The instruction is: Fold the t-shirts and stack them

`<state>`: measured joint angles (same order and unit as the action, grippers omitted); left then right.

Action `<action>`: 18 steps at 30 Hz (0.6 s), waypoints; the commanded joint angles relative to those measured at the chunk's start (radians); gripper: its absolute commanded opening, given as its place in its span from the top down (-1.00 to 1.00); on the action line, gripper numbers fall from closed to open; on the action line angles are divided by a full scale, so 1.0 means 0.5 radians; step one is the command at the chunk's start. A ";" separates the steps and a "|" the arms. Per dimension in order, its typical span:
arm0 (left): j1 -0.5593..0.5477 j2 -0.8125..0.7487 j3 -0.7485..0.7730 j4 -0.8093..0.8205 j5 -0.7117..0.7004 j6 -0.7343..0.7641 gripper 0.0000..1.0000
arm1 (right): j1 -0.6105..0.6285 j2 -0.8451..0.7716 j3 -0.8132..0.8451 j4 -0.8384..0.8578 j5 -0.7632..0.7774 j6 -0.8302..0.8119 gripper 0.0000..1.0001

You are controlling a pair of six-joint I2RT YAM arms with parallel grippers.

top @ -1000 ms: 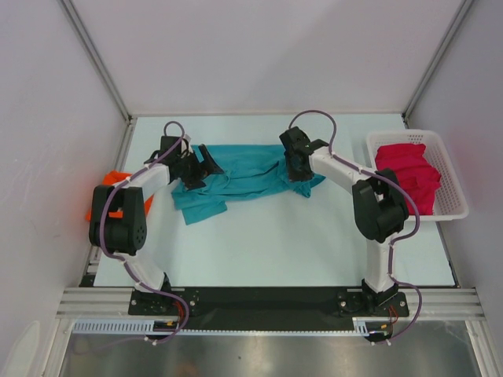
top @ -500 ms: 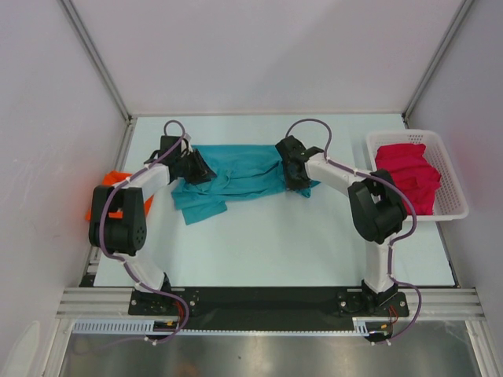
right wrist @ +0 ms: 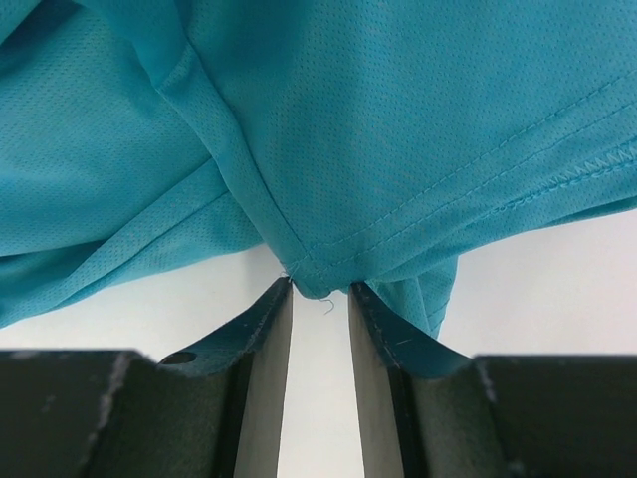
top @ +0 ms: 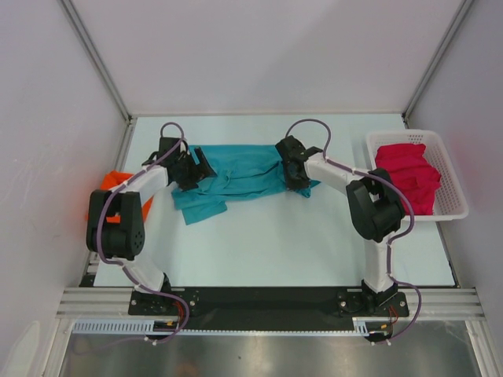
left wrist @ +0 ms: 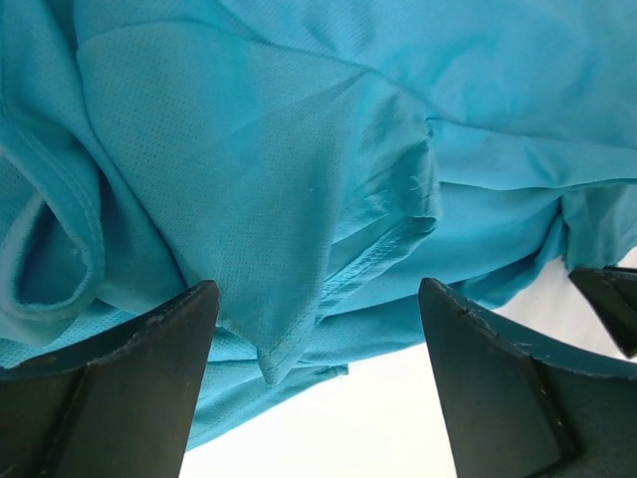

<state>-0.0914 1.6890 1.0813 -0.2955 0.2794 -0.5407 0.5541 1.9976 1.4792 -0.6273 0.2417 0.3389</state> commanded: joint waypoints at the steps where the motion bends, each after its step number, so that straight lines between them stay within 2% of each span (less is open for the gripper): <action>1: -0.017 0.058 -0.058 0.097 -0.013 0.008 -0.74 | -0.007 0.054 0.097 0.043 0.014 -0.018 0.35; 4: -0.029 0.086 -0.058 0.121 0.006 0.005 -0.65 | -0.013 0.082 0.125 0.040 0.011 -0.034 0.52; 7: -0.035 0.101 -0.055 0.146 0.049 0.005 -0.25 | -0.025 0.104 0.159 0.040 -0.002 -0.043 0.73; 8: -0.035 0.101 -0.058 0.149 0.061 0.002 0.04 | -0.025 0.119 0.165 0.040 -0.005 -0.043 0.81; 9: -0.035 0.101 -0.058 0.155 0.076 -0.001 0.25 | -0.031 0.125 0.183 0.037 -0.011 -0.052 0.98; 11: -0.035 0.092 -0.058 0.155 0.082 -0.008 0.66 | -0.034 0.131 0.195 0.034 -0.011 -0.061 1.00; 12: -0.035 0.086 -0.052 0.152 0.082 -0.008 0.99 | -0.034 0.125 0.199 0.031 -0.005 -0.073 1.00; 18: -0.035 -0.024 0.162 -0.041 0.064 0.038 1.00 | -0.068 -0.080 0.263 -0.055 0.127 -0.129 1.00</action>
<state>-0.1009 1.7412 1.0595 -0.2619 0.2996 -0.5461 0.5369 2.0586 1.5429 -0.6270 0.2466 0.3050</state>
